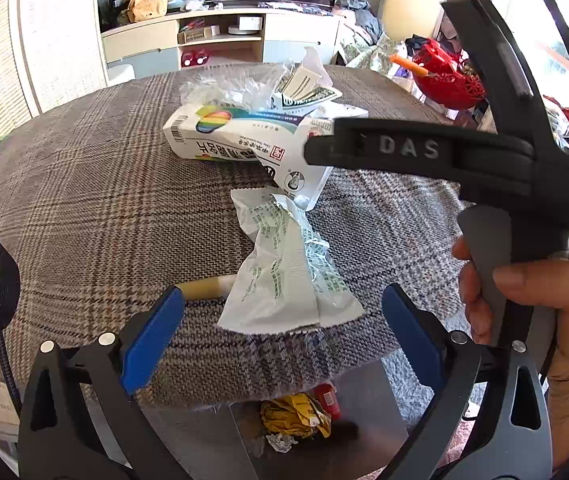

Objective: Collect trash
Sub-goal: 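Grasp the white medicine box with the right tool while the left grasps the white wrapper, then carry the box and wrapper to the bin and open both tools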

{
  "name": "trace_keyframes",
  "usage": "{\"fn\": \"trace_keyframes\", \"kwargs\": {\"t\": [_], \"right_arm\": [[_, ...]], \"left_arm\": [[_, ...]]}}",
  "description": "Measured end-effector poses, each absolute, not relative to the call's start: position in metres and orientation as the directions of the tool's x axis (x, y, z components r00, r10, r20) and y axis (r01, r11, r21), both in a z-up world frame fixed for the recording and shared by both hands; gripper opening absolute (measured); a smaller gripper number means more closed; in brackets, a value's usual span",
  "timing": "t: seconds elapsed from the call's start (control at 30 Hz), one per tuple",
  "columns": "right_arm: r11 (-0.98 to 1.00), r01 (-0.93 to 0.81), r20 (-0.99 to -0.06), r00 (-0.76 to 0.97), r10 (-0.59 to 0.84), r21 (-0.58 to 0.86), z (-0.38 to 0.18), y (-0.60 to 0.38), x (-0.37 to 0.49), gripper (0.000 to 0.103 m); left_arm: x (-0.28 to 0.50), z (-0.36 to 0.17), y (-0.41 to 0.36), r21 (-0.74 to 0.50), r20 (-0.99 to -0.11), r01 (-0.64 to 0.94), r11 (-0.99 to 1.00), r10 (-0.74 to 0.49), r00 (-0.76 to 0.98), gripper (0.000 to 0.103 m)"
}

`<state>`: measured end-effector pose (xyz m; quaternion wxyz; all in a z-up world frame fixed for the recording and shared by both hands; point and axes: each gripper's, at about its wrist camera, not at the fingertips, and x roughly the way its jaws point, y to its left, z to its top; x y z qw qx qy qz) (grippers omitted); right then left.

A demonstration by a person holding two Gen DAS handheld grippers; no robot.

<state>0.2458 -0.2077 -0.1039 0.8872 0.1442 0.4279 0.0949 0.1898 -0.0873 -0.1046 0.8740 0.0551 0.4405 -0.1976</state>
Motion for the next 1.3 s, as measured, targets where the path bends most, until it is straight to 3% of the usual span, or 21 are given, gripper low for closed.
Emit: {"fn": "trace_keyframes", "kwargs": {"t": [0.13,0.2,0.27,0.37,0.4,0.8,1.3], "right_arm": [[0.93,-0.085,-0.726,0.601,0.334,0.357,-0.113,-0.199,0.261,0.096],[0.929,-0.104,-0.72,0.603,0.343,0.355,-0.113,-0.194,0.266,0.095],[0.92,-0.13,-0.706,0.604,0.369,0.369,-0.112,-0.19,0.268,0.086],[0.896,-0.173,-0.68,0.597,0.426,0.41,-0.109,-0.186,0.268,0.061],[0.897,-0.18,-0.679,0.599,0.426,0.404,-0.107,-0.184,0.267,0.058],[0.921,-0.209,-0.651,0.656,0.382,0.329,-0.077,-0.177,0.244,0.045],[0.951,-0.164,-0.579,0.762,0.291,0.262,-0.022,-0.213,0.165,0.037]], "left_arm": [[0.201,-0.113,-0.087,-0.07,-0.804,0.394,0.917,-0.285,0.522,0.083],[0.206,-0.117,-0.085,-0.069,-0.809,0.39,0.918,-0.28,0.516,0.071],[0.209,-0.118,-0.082,-0.065,-0.809,0.384,0.921,-0.274,0.52,0.065],[0.212,-0.117,-0.078,-0.073,-0.807,0.384,0.921,-0.28,0.519,0.065],[0.212,-0.116,-0.078,-0.072,-0.806,0.382,0.922,-0.279,0.522,0.065],[0.198,-0.088,-0.068,-0.055,-0.754,0.366,0.929,-0.279,0.595,0.061],[0.14,-0.041,-0.064,-0.032,-0.685,0.365,0.93,-0.287,0.67,0.06]]}}
